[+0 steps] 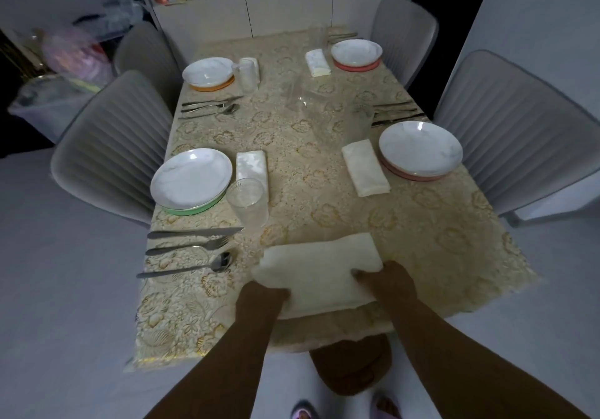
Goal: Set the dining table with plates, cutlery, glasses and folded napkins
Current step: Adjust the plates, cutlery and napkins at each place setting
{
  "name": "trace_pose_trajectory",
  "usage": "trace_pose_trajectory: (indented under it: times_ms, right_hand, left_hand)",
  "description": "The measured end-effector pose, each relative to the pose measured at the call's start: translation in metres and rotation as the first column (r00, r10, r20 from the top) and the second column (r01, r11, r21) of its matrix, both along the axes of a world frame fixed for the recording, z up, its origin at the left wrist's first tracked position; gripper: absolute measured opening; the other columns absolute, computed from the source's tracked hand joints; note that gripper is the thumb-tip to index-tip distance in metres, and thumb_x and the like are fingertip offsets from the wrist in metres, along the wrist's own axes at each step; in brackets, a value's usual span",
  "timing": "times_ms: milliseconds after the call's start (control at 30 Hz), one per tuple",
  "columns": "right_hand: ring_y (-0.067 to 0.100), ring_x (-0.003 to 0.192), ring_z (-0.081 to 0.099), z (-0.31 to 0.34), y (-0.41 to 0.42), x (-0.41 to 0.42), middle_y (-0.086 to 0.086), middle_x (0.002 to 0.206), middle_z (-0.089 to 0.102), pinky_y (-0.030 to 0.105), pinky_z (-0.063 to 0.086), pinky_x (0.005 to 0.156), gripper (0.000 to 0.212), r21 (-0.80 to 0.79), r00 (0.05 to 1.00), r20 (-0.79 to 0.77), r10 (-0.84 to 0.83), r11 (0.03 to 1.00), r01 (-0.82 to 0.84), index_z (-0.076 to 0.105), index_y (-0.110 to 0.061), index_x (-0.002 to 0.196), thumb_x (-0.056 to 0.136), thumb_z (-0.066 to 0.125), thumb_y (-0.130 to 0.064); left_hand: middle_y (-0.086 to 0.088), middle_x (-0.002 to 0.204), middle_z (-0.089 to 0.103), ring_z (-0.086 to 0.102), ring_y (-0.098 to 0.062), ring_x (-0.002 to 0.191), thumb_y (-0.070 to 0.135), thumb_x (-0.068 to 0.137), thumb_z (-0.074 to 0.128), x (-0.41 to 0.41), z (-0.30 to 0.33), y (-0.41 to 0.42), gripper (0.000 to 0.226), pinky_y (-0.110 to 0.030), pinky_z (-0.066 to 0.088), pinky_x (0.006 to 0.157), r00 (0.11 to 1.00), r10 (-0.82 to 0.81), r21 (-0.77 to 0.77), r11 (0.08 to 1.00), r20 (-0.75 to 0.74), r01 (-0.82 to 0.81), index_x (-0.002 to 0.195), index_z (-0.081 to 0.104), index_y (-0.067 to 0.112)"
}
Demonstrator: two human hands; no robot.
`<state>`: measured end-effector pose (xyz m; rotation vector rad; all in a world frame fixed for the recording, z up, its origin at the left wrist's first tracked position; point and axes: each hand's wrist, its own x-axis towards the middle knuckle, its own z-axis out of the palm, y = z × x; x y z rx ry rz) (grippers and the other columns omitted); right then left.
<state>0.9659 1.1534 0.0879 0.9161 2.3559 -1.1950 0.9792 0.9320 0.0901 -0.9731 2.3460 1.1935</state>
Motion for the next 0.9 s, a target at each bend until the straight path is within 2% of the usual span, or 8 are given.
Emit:
trace_pose_trajectory:
  times_ms: [67, 167, 333, 467, 567, 733, 800, 900]
  right_hand:
    - [0.032, 0.111, 0.057, 0.003, 0.003, -0.002, 0.015, 0.125, 0.057, 0.036, 0.047, 0.086, 0.065, -0.038, 1.0, -0.013, 0.013, 0.999, -0.013, 0.052, -0.001, 0.128, 0.078, 0.075, -0.038]
    - [0.031, 0.107, 0.058, 0.021, 0.002, -0.006, 0.015, 0.119, 0.059, 0.033, 0.044, 0.081, 0.053, 0.163, 0.992, -0.106, 0.072, 0.985, -0.054, 0.054, -0.003, 0.122, 0.082, 0.07, -0.033]
    - [0.023, 0.091, 0.064, 0.068, -0.021, -0.011, 0.004, 0.097, 0.066, 0.028, 0.042, 0.072, 0.027, 0.453, 0.923, -0.342, 0.177, 0.892, -0.003, 0.059, -0.014, 0.106, 0.087, 0.062, -0.033]
    - [0.018, 0.085, 0.064, 0.088, -0.043, -0.008, -0.001, 0.093, 0.067, 0.026, 0.045, 0.071, 0.02, 0.52, 0.794, -0.471, 0.383, 0.848, -0.101, 0.063, -0.02, 0.105, 0.089, 0.057, -0.03]
    - [0.02, 0.079, 0.065, 0.083, -0.058, -0.002, 0.002, 0.087, 0.069, 0.03, 0.049, 0.068, 0.022, 0.59, 0.701, -0.504, 0.504, 0.794, -0.147, 0.066, -0.02, 0.103, 0.089, 0.055, -0.033]
    - [0.012, 0.065, 0.06, 0.073, -0.063, 0.002, -0.004, 0.072, 0.065, 0.025, 0.045, 0.06, 0.058, 0.539, 0.652, -0.502, 0.569, 0.795, -0.279, 0.069, -0.023, 0.083, 0.081, 0.023, -0.059]
    - [0.015, 0.06, 0.058, 0.073, -0.06, 0.002, 0.0, 0.066, 0.063, 0.029, 0.046, 0.059, 0.066, 0.483, 0.639, -0.516, 0.571, 0.81, -0.333, 0.065, -0.017, 0.073, 0.084, 0.016, -0.061]
    - [0.018, 0.064, 0.059, 0.08, -0.048, -0.007, 0.004, 0.07, 0.064, 0.029, 0.046, 0.061, 0.043, 0.401, 0.669, -0.627, 0.4, 0.902, -0.163, 0.065, -0.014, 0.074, 0.09, 0.04, -0.046]
  left_hand:
    - [-0.003, 0.085, 0.06, 0.056, -0.018, 0.078, 0.022, 0.075, 0.078, -0.004, 0.007, 0.0, 0.046, -0.027, 0.043, 0.071, 0.999, -0.048, 0.0, 0.999, 0.008, 0.048, 0.112, 0.062, 0.0]
    - [-0.011, 0.111, 0.062, 0.058, -0.026, 0.097, 0.013, 0.074, 0.079, -0.013, 0.014, 0.002, 0.048, -0.031, 0.046, 0.077, 0.993, -0.038, 0.13, 0.99, -0.113, 0.053, 0.116, 0.059, 0.0]
    - [-0.01, 0.111, 0.065, 0.061, -0.029, 0.102, 0.016, 0.066, 0.074, -0.022, 0.029, 0.019, 0.048, -0.049, 0.054, 0.087, 0.944, -0.046, 0.366, 0.915, -0.328, 0.172, 0.112, 0.06, 0.017]
    - [-0.009, 0.096, 0.07, 0.066, -0.026, 0.088, 0.001, 0.079, 0.063, -0.028, 0.04, 0.033, 0.029, -0.04, 0.055, 0.07, 0.921, 0.046, 0.572, 0.796, -0.387, 0.201, 0.102, 0.063, 0.018]
    - [-0.017, 0.093, 0.071, 0.067, -0.03, 0.084, -0.006, 0.09, 0.05, -0.029, 0.048, 0.042, 0.025, -0.045, 0.055, 0.074, 0.935, 0.122, 0.745, 0.641, -0.334, 0.183, 0.101, 0.067, 0.008]
    - [-0.009, 0.064, 0.069, 0.062, -0.024, 0.073, 0.032, 0.097, 0.044, -0.045, 0.062, 0.041, 0.03, -0.037, 0.051, 0.067, 0.976, 0.213, 0.918, 0.378, 0.044, -0.124, 0.09, 0.061, 0.009]
    - [-0.01, 0.076, 0.071, 0.065, -0.024, 0.075, 0.034, 0.094, 0.051, -0.047, 0.064, 0.044, 0.031, -0.037, 0.054, 0.069, 0.988, 0.155, 0.909, 0.41, 0.01, -0.074, 0.101, 0.063, 0.006]
    - [-0.02, 0.104, 0.07, 0.068, -0.035, 0.091, 0.019, 0.086, 0.066, -0.05, 0.059, 0.053, 0.036, -0.045, 0.056, 0.071, 0.973, 0.192, 0.819, 0.574, -0.131, -0.003, 0.117, 0.062, 0.001]
